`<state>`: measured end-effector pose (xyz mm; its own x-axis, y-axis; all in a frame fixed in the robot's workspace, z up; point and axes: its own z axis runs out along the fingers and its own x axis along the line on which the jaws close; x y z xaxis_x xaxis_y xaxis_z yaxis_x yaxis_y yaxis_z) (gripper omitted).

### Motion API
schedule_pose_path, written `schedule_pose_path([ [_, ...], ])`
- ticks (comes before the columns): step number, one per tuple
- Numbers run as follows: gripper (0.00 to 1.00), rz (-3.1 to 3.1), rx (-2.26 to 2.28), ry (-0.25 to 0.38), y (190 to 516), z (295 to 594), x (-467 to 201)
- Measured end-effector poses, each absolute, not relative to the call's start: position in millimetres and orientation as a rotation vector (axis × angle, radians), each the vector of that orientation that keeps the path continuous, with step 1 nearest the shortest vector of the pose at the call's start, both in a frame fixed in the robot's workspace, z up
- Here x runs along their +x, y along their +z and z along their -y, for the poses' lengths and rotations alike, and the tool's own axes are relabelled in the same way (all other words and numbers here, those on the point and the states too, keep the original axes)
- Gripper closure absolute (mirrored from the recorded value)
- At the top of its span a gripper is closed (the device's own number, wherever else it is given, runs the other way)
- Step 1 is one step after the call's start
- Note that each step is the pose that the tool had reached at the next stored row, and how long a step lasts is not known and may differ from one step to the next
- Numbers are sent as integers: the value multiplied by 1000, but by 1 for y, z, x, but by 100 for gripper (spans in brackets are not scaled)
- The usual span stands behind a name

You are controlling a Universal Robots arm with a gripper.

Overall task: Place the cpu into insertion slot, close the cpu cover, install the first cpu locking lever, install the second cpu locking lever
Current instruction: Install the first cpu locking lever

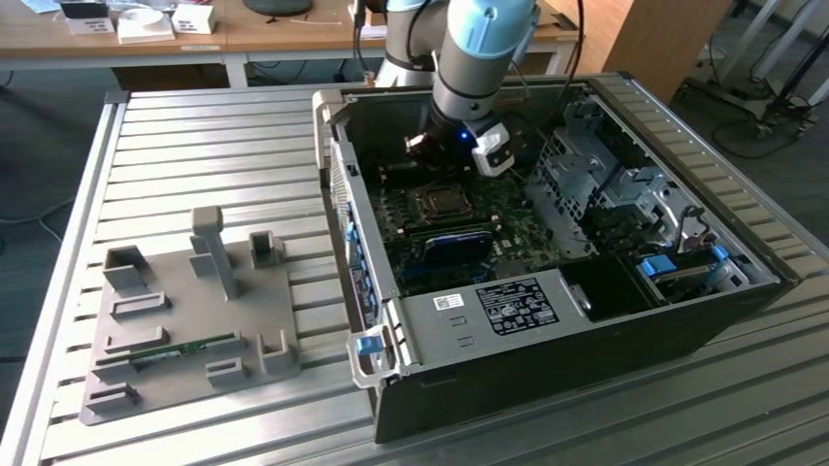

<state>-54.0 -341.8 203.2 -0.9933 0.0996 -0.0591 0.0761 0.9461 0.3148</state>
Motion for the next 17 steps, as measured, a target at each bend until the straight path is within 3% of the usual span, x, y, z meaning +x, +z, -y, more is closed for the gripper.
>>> schedule_pose_path([
  [17,89,-3011,224,477,202,340,-56],
])
